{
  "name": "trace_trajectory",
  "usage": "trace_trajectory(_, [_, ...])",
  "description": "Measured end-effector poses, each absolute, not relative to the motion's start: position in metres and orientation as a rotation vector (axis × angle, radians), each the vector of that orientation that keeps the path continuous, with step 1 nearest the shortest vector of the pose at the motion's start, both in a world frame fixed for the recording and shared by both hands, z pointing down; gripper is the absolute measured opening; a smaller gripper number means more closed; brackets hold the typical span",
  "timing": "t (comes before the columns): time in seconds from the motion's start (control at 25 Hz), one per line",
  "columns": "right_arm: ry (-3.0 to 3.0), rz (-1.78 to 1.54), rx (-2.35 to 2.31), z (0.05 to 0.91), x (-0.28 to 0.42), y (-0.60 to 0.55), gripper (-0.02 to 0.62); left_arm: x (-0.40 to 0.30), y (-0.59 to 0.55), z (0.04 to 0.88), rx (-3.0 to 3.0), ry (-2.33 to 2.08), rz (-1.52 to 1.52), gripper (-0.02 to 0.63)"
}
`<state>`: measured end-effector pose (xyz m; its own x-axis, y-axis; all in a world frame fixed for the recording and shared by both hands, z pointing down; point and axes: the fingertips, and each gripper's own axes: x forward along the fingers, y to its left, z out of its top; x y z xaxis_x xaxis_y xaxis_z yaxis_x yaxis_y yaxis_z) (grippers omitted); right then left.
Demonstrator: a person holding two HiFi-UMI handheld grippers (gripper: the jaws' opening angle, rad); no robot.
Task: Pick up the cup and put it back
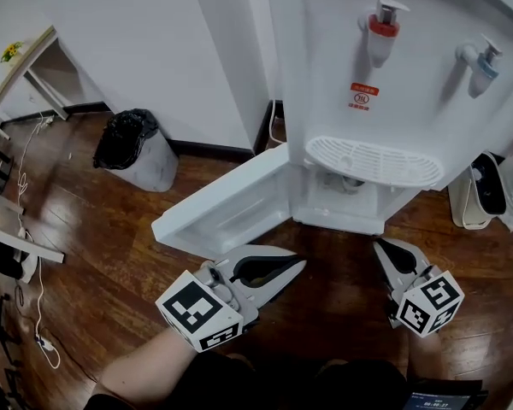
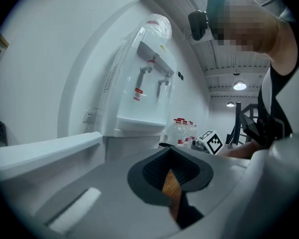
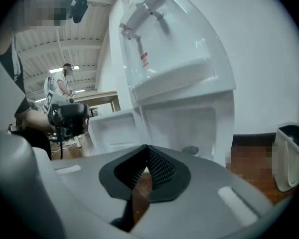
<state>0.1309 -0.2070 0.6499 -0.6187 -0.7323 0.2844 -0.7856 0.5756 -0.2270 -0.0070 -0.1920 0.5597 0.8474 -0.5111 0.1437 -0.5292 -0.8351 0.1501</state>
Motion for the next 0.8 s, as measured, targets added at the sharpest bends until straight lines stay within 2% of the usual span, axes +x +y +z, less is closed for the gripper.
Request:
trace_trajectory(0.36, [-2.778,0.357,1.201,0.565,0.122,-0.171,0.002,0.010,-0.193,0.549,2.811,-0.784,0.063,0.001])
trace_trajectory(0.8, [-2.786,0.336,1.206,0.554,0.120,-0.171,0.002,-0.001,-0.193,0.547,2.845,-0.866,0.110,0.001])
